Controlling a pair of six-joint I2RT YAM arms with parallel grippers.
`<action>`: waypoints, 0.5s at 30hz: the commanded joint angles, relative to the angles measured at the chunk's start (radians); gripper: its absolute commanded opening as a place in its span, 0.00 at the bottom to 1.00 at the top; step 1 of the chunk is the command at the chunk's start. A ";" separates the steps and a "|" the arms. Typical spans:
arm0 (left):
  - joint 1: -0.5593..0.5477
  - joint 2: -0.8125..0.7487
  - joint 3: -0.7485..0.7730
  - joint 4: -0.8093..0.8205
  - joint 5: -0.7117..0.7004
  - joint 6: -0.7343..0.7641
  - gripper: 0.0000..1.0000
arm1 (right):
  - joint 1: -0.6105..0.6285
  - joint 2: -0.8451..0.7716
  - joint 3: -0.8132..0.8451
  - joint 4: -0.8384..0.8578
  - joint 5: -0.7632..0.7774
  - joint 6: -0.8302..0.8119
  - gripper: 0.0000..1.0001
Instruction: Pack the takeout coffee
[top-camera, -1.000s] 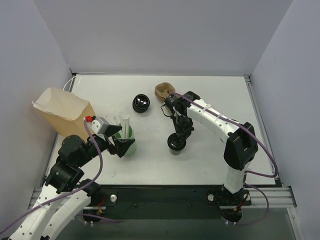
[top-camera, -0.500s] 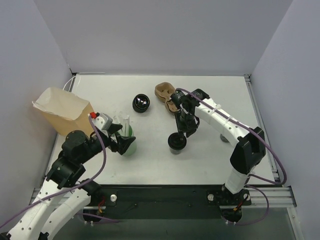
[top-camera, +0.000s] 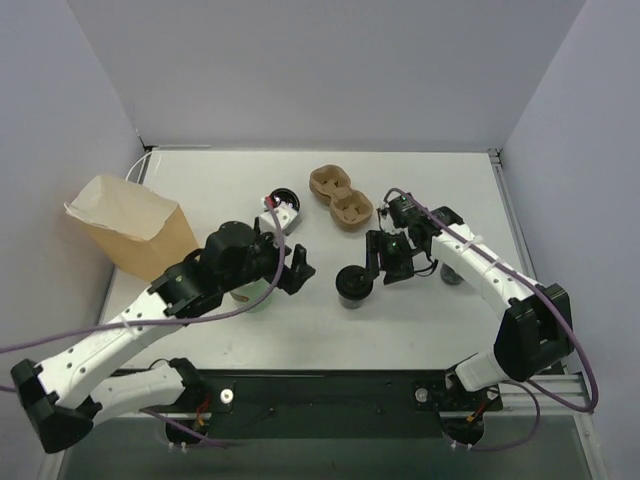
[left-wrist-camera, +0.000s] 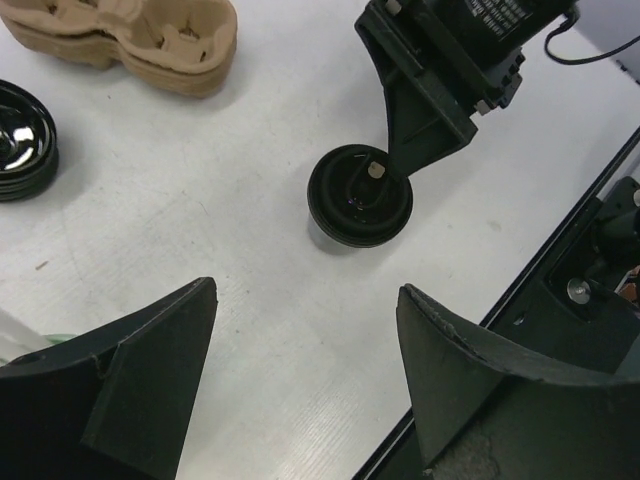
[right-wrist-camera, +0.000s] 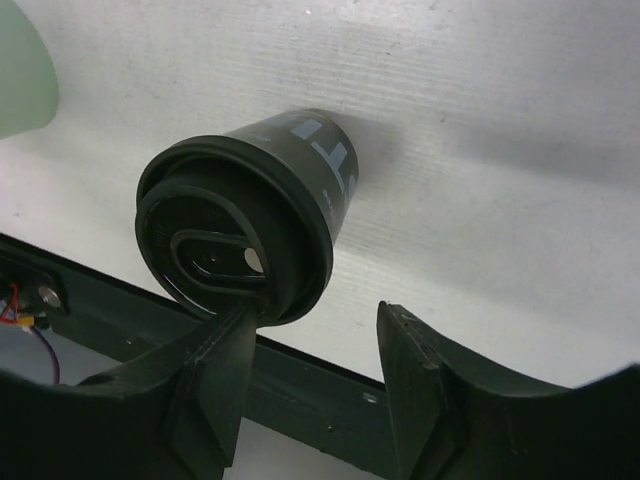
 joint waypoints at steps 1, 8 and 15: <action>-0.025 0.095 0.021 0.060 -0.086 -0.066 0.82 | -0.052 -0.073 -0.079 0.189 -0.170 -0.036 0.54; -0.028 0.221 -0.022 0.198 -0.052 -0.155 0.79 | -0.124 -0.059 -0.127 0.274 -0.350 -0.080 0.59; -0.028 0.319 -0.043 0.292 -0.036 -0.230 0.78 | -0.132 -0.013 -0.138 0.292 -0.390 -0.114 0.56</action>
